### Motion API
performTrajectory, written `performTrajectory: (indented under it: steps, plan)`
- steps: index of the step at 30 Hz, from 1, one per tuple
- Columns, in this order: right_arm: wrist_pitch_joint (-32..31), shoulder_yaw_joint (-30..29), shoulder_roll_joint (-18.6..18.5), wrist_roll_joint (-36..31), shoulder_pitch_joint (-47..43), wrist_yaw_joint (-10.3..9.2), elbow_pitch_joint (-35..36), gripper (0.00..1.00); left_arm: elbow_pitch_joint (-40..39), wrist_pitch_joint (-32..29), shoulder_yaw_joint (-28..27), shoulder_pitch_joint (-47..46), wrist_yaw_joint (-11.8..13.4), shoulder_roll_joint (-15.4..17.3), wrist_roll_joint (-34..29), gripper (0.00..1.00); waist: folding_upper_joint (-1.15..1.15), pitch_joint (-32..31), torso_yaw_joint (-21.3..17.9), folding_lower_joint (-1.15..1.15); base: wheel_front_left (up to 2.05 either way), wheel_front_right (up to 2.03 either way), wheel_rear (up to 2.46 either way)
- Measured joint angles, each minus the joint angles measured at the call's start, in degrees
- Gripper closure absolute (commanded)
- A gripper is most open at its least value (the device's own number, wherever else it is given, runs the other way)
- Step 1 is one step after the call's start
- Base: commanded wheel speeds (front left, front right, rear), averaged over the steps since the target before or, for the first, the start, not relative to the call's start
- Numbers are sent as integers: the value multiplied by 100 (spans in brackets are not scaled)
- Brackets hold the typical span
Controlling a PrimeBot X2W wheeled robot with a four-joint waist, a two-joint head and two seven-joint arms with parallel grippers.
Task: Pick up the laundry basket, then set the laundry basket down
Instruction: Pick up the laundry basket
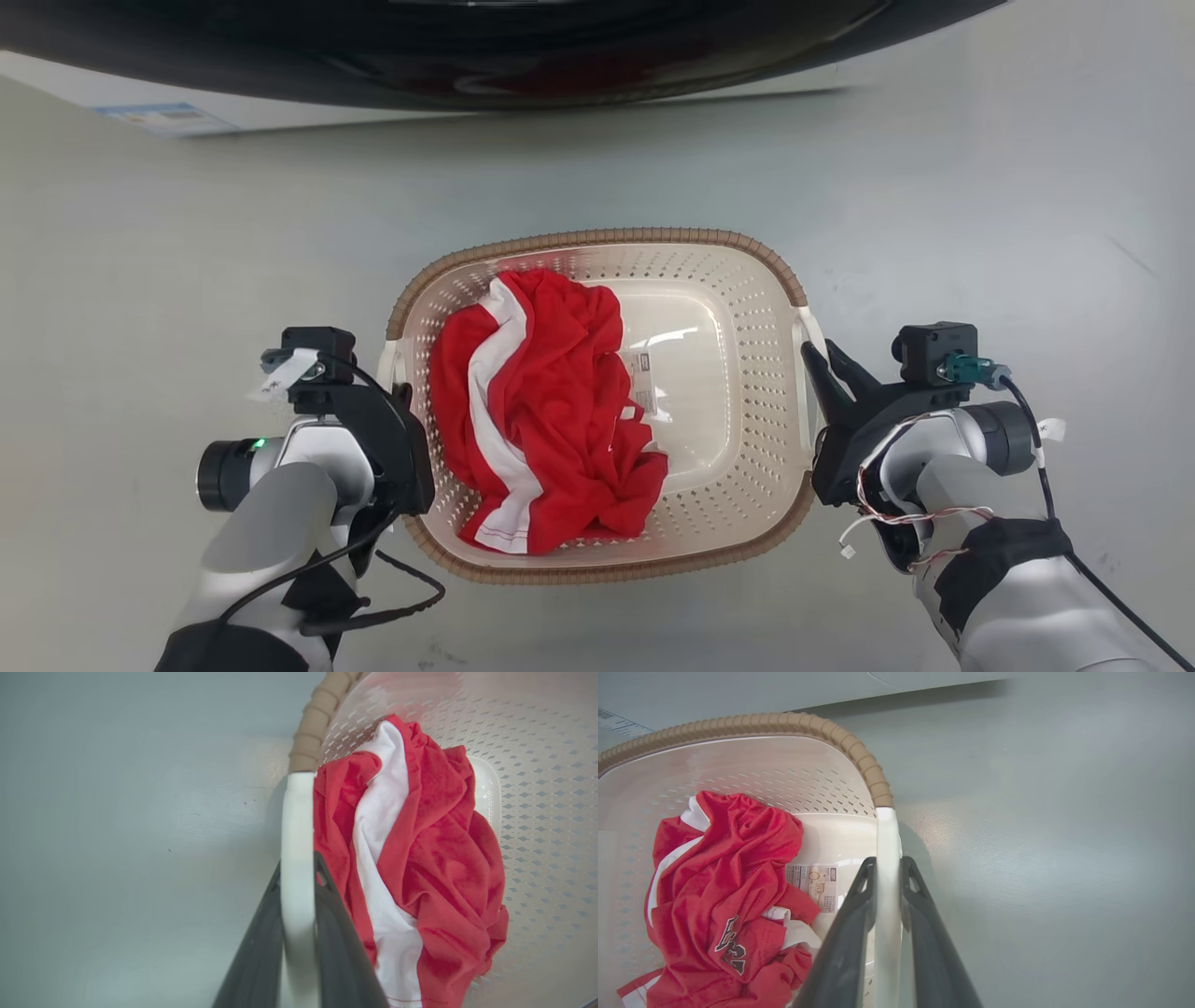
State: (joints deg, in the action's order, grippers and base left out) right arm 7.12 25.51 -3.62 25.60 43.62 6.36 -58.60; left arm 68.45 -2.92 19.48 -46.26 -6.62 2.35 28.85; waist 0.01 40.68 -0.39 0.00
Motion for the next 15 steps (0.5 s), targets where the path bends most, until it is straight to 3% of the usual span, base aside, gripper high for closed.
performTrajectory:
  steps: [15]
  plan:
    - [-611, 136, 57, 335, 125, 80, -606, 100, 328, -802, -89, -51, -54, -79, 416, 100, -1, -930, 34, -1, 0, 0, 0]
